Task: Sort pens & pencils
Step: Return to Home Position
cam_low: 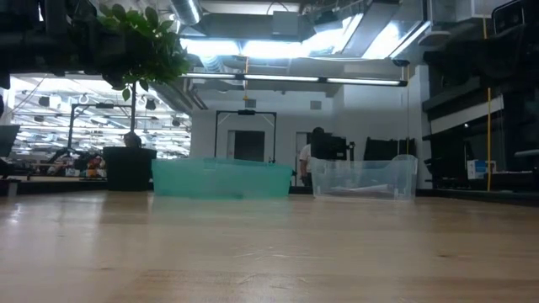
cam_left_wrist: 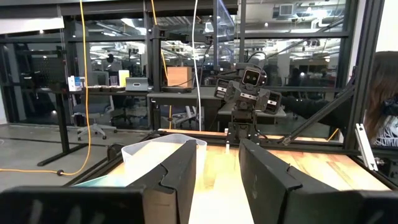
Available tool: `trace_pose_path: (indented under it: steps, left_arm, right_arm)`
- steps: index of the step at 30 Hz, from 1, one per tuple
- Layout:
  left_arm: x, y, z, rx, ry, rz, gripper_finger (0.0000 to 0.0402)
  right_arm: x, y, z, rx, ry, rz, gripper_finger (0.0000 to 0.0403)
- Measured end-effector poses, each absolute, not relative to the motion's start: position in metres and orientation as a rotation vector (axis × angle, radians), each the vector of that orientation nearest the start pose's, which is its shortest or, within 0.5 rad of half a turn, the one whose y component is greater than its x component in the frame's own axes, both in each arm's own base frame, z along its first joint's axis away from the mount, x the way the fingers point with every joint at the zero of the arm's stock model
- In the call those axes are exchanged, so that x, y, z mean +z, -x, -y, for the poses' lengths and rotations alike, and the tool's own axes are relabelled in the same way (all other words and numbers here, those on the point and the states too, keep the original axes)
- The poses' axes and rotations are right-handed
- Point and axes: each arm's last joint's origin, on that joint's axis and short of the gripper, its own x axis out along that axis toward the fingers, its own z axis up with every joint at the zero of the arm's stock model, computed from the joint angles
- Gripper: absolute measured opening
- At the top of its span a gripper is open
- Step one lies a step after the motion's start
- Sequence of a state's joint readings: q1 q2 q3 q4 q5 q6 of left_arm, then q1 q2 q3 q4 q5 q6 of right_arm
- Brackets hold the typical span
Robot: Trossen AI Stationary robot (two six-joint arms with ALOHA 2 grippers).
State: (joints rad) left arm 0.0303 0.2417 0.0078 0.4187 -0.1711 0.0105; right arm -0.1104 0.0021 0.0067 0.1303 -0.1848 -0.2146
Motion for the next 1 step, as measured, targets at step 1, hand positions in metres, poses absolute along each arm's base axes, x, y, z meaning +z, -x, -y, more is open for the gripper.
trace_pose_path:
  steps: [1]
  left_arm:
    - [0.1860, -0.1103, -0.0083, 0.202, 0.003, 0.184, 0.0115]
  right_arm:
    - [0.1781, -0.0961, 0.0053, 0.060, 0.234, 0.141, 0.0236]
